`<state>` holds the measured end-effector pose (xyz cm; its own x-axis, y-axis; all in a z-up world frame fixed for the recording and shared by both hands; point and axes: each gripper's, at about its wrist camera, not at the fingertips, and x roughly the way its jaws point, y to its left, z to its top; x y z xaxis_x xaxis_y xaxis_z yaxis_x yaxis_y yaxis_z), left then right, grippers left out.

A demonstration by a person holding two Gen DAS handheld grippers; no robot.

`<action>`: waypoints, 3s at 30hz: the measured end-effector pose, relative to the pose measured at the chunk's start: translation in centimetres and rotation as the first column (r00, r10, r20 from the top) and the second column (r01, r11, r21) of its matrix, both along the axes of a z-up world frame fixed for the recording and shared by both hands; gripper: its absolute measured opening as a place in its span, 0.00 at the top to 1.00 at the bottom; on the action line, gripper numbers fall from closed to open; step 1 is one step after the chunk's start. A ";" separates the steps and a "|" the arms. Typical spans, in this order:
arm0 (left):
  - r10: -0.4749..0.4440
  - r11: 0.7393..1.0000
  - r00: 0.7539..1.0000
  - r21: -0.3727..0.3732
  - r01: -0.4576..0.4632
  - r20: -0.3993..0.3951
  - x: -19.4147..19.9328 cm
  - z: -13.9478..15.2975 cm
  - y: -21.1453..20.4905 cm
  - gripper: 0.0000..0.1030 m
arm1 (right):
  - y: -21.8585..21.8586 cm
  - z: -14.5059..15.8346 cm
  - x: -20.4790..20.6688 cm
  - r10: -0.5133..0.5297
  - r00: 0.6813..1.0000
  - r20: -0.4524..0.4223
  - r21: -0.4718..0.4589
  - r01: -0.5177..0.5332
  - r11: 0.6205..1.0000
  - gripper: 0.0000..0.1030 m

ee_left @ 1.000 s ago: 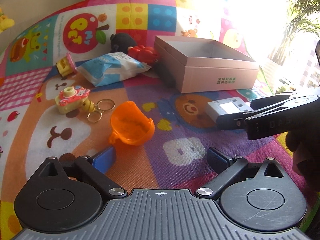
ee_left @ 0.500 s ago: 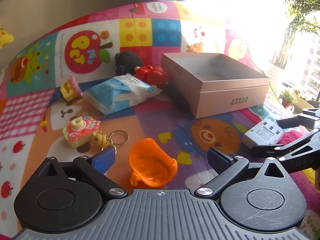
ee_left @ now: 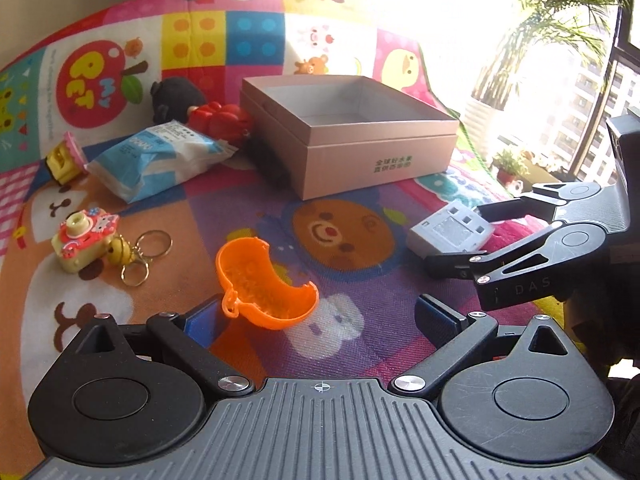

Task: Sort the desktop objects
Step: 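Carry the reader and orange cup into the pink box while both grippers release them, then move the right gripper to the blue-and-white packet and grasp it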

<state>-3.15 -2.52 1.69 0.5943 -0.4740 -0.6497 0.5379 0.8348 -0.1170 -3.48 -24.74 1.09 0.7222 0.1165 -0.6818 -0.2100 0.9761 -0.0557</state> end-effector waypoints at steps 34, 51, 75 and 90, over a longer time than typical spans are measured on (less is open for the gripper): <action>0.016 0.993 0.986 0.111 -0.035 0.167 -0.7 4.0 -1.9 0.40 | -1.9 6.4 -2.4 0.121 0.983 0.140 -0.009 -0.121 0.993 0.11; 0.102 0.993 0.972 -0.080 -0.087 0.212 10.3 5.8 -8.9 0.06 | -6.4 9.9 1.0 0.010 0.979 0.203 0.044 -0.019 0.999 0.11; 0.477 0.878 0.875 -0.016 -0.478 0.080 6.3 -0.3 7.3 0.00 | 2.3 7.8 11.2 0.063 0.975 0.213 -0.120 -0.038 0.992 0.07; 0.644 0.762 0.765 -0.100 -0.640 0.011 6.5 -0.7 12.3 0.00 | 17.6 6.2 19.6 0.242 0.970 0.023 0.038 -0.243 0.969 0.29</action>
<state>3.40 9.74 0.94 0.8053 -0.0232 -0.5924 -0.1143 0.9744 -0.1935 16.10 -7.16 7.27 0.6813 0.3165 -0.6601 -0.4399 0.8977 -0.0236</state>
